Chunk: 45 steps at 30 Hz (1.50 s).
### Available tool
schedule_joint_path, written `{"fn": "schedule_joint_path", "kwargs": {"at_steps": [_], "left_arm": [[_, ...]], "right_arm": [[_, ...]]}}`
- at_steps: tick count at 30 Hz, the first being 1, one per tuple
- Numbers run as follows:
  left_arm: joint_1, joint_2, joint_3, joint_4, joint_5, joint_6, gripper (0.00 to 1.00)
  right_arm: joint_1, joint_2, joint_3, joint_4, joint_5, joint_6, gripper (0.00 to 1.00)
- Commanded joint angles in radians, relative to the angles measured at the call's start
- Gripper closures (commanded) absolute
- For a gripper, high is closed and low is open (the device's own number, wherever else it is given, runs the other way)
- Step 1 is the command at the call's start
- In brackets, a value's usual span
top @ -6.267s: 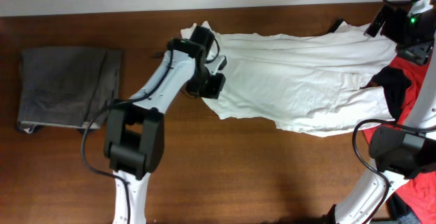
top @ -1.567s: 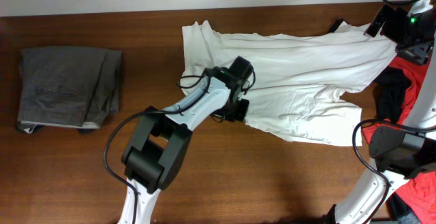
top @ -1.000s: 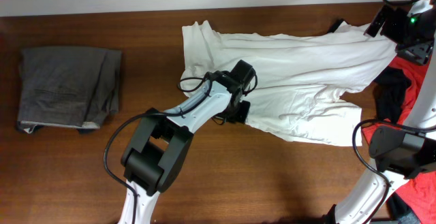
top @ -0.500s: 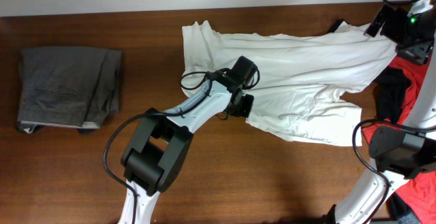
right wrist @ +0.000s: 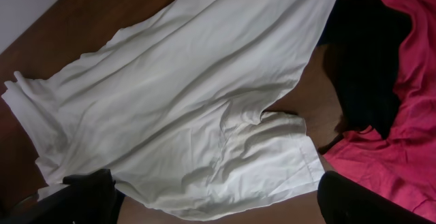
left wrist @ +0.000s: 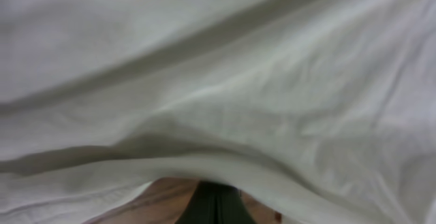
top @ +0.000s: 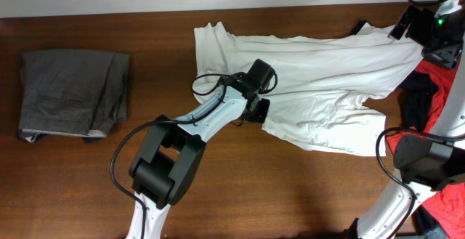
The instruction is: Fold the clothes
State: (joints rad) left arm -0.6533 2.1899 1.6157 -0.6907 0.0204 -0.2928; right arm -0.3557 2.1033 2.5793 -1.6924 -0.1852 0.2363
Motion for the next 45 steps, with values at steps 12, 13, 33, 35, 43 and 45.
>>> {"fn": "schedule_joint_path", "kwargs": {"at_steps": [12, 13, 33, 35, 43, 45], "left_arm": [[0.038, 0.005, 0.051, -0.037, -0.07, -0.01, 1.0], [0.043, 0.003, 0.059, -0.053, -0.07, -0.01, 1.0], [0.164, -0.056, -0.046, -0.093, -0.079, -0.1, 1.0], [0.17, -0.056, -0.084, -0.035, -0.1, -0.1, 1.0], [0.227, -0.056, -0.143, 0.019, -0.134, -0.133, 1.0], [0.247, -0.056, -0.143, -0.015, -0.135, -0.114, 1.0]], "right_arm": [[0.001, 0.002, -0.005, -0.006, 0.006, 0.004, 0.01], [0.001, 0.002, -0.005, -0.006, 0.006, 0.004, 0.01], [0.001, 0.002, -0.005, -0.006, 0.006, 0.004, 0.01], [0.001, 0.002, -0.005, -0.006, 0.006, 0.004, 0.01], [0.002, 0.002, -0.005, -0.006, 0.006, 0.004, 0.01], [0.002, 0.002, -0.005, -0.006, 0.006, 0.004, 0.01]]}}
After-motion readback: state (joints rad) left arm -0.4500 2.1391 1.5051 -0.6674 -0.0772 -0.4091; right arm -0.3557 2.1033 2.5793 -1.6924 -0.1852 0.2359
